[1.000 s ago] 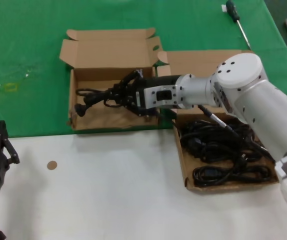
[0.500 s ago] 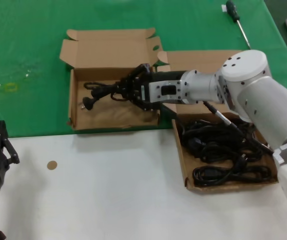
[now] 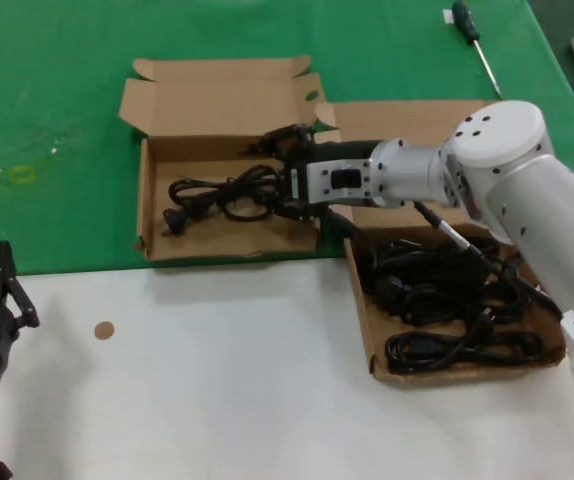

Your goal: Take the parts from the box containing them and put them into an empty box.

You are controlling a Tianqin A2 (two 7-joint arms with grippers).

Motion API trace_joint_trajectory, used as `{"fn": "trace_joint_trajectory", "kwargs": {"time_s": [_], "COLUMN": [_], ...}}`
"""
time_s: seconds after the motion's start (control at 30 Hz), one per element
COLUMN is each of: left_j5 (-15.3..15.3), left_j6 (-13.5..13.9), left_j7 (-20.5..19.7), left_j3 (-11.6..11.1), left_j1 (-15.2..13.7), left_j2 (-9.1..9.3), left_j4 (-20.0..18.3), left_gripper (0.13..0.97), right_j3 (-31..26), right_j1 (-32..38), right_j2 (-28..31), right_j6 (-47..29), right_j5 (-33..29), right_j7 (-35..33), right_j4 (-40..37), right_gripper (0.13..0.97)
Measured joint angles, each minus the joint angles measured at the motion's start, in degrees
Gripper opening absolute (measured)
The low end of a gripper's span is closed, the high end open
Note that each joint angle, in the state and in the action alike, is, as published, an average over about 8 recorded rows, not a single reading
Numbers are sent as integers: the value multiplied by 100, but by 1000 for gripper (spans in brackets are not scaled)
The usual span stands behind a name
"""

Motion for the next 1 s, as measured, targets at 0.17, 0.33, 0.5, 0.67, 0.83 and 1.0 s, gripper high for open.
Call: {"fn": "trace_joint_trajectory", "kwargs": {"time_s": [0.17,0.33,0.5,0.67,0.83,1.0], "left_j5": [0,0,0,0,0,0], "left_j6": [0,0,0,0,0,0], "left_j7": [0,0,0,0,0,0], "left_j3": [0,0,0,0,0,0], "left_j1": [0,0,0,0,0,0], "left_j2": [0,0,0,0,0,0], "left_j4": [0,0,0,0,0,0], "left_gripper": [152,152,152,152,152,162], "right_j3": [-77,-190,-301,-355,-357,-299], "right_j1": [-135,-373,-672,-909,-967,-1097], "right_j2": [164,444,819,1110,1170,1170], "right_j6": [-61,-163,-344,-495,-518,-417], "right_j5": [-85,-204,-305,-337,-333,-290], "right_j7": [314,834,1400,1754,1819,1898], "right_j4": [417,1126,2008,2676,2822,2922], "right_gripper": [375,448,580,659,725,833]}}
